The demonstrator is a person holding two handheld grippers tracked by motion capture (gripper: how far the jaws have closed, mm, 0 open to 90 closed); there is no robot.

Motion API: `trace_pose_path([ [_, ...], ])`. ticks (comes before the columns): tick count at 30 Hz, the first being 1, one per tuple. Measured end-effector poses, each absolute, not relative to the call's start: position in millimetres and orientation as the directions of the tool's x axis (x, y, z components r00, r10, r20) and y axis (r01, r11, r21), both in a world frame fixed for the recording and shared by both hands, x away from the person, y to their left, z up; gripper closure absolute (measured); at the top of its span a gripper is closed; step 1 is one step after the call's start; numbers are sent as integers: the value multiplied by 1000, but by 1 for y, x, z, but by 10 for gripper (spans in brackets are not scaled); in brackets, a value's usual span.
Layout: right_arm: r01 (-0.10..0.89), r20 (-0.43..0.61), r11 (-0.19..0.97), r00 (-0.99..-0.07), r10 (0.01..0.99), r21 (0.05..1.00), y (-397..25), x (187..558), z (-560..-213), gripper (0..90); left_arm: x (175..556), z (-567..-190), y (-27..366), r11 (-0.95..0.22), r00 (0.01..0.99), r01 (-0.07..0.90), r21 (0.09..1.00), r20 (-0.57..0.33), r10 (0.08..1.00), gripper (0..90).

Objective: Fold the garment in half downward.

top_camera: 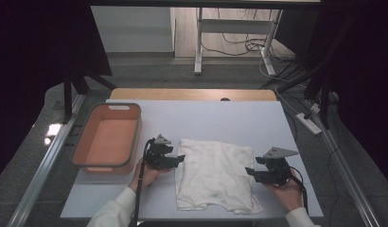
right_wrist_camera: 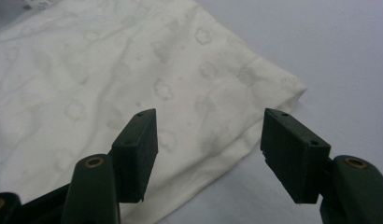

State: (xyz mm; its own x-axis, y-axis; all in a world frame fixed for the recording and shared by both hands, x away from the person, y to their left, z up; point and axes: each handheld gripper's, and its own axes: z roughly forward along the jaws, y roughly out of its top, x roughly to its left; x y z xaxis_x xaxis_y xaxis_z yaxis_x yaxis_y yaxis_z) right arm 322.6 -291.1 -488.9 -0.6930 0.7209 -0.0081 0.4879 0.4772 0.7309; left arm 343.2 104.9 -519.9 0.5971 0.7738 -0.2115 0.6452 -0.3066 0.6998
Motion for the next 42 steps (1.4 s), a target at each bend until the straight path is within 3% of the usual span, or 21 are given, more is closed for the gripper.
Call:
trace_pose_path([
  [28, 580, -2, 449, -610, 792, 680, -283, 407, -512, 329, 410, -528, 91, -313, 560, 686, 657, -201, 804, 314],
  [31, 585, -7, 461, -614, 789, 667, -282, 407, -515, 361, 413, -532, 86, -337, 569, 682, 649, -182, 802, 325],
  [34, 577, -14, 474, -625, 781, 665, -279, 406, -516, 459, 412, -534, 83, -351, 574, 676, 648, -163, 803, 357],
  [37, 566, -3, 480, -645, 764, 670, -277, 404, -516, 663, 411, -534, 82, -348, 580, 671, 655, -171, 797, 467],
  [39, 561, 20, 496, -675, 737, 663, -275, 403, -515, 818, 410, -534, 82, -358, 607, 665, 655, -196, 770, 608],
  [42, 545, -3, 524, -691, 723, 655, -270, 401, -513, 864, 408, -535, 79, -376, 634, 656, 655, -207, 746, 831],
])
